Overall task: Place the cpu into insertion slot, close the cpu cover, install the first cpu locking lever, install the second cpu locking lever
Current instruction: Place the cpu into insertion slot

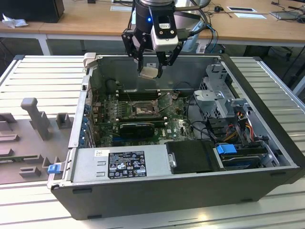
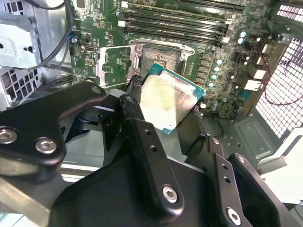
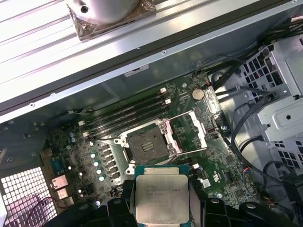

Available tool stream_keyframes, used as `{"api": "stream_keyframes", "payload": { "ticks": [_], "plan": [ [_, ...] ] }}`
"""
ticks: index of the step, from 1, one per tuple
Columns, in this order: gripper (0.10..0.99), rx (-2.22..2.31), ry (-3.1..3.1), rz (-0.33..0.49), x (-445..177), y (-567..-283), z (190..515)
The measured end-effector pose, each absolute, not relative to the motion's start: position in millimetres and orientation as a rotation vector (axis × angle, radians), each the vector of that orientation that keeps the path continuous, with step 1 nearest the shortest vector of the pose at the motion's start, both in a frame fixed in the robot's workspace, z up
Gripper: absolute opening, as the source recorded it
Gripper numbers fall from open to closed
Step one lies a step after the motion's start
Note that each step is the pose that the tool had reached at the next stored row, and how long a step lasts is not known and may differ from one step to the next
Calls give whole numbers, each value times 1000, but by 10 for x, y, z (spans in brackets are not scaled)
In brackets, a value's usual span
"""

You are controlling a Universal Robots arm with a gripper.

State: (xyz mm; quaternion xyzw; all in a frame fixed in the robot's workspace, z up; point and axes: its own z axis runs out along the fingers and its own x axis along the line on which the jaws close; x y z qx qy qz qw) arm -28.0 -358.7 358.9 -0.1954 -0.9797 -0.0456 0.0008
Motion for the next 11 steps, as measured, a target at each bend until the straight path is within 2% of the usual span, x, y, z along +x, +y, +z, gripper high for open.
{"api": "stream_keyframes", "payload": {
  "ticks": [11],
  "plan": [
    [545,-677,-3065,-143,-280,-3587,3587]
  ]
}}
